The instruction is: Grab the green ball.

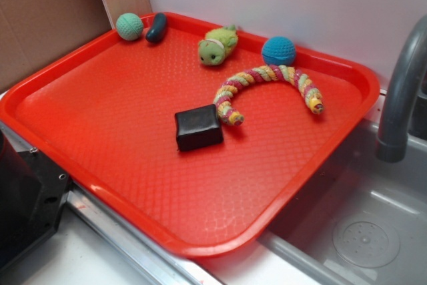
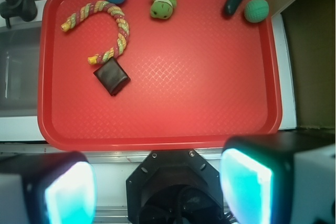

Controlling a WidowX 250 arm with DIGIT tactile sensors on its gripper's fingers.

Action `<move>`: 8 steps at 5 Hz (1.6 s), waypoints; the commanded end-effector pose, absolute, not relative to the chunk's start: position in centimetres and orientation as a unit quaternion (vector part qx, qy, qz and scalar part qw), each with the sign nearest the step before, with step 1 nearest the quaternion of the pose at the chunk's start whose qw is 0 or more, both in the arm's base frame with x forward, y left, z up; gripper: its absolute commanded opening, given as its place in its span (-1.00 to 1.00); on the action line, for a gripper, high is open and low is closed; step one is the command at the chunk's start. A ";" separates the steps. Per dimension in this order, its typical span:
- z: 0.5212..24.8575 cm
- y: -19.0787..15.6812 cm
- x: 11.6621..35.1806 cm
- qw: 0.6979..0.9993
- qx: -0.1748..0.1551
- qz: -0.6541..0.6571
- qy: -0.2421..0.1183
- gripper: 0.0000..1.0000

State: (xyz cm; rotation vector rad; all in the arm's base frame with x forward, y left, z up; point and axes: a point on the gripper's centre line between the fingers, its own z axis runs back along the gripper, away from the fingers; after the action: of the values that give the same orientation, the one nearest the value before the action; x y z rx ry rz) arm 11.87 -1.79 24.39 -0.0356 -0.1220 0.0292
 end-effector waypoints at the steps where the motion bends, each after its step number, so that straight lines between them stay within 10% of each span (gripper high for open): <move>1: 24.4 -1.8 11.9 0.998 -0.018 0.015 -0.061 1.00; 2: 19.5 2.6 15.1 0.989 0.024 0.132 -0.056 1.00; 4: 13.2 8.6 19.6 0.931 0.007 0.354 -0.092 1.00; 8: 9.3 17.2 26.1 0.820 0.077 0.550 -0.134 1.00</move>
State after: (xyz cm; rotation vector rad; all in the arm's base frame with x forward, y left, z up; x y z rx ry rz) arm 26.63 15.89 7.53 0.1656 -0.2260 1.1520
